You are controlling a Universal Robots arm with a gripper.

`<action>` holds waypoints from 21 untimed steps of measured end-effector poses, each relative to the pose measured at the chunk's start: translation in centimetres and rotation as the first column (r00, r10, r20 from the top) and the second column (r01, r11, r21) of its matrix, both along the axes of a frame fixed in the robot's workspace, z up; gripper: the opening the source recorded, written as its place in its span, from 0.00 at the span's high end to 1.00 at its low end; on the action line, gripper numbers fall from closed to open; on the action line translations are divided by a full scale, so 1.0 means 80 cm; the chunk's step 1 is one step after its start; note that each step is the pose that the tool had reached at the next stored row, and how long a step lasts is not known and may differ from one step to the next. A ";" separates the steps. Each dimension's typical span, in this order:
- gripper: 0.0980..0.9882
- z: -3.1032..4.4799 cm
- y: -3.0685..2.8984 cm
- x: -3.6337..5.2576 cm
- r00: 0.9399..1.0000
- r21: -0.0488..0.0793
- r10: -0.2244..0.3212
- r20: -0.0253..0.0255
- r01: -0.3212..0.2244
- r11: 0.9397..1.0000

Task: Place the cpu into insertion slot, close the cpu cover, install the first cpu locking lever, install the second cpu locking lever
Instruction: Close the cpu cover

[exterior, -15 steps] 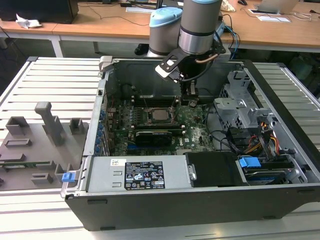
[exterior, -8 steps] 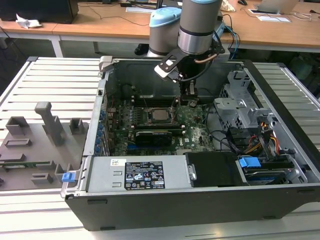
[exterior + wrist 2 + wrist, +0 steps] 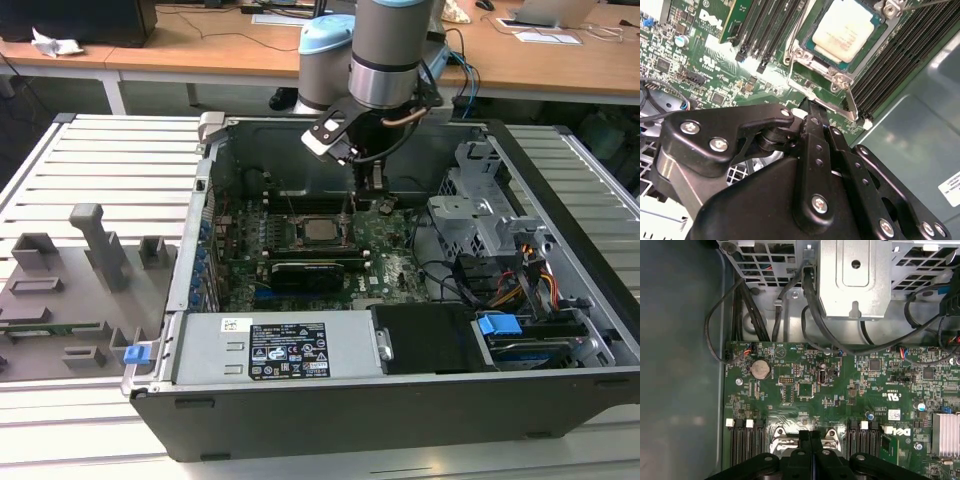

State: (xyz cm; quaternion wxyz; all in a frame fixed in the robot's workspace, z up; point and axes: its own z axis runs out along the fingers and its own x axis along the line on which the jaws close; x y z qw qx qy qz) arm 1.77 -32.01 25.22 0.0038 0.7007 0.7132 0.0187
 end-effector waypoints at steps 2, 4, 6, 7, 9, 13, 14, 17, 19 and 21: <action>0.99 -0.0001 0.0000 -0.004 1.000 0.000 0.000 0.000 0.000 1.000; 0.99 -0.0003 0.0000 -0.007 1.000 0.000 0.000 0.001 0.000 1.000; 0.99 -0.0015 0.0000 -0.012 1.000 0.000 0.000 0.001 0.000 1.000; 0.99 -0.0021 0.0000 -0.014 1.000 0.000 0.000 0.001 0.000 1.000; 0.99 -0.0045 0.0000 -0.017 1.000 0.000 0.000 0.001 0.000 1.000; 0.99 -0.0097 0.0006 -0.028 1.000 0.000 0.000 0.001 0.000 1.000; 0.99 -0.0098 0.0009 -0.034 1.000 0.000 0.000 0.001 0.000 1.000; 0.99 -0.0101 0.0014 -0.047 1.000 0.000 0.000 0.001 0.000 1.000; 0.99 -0.0106 0.0015 -0.062 1.000 0.000 0.000 0.001 0.000 1.000; 0.99 -0.0109 0.0015 -0.066 1.000 0.000 0.000 0.001 0.000 1.000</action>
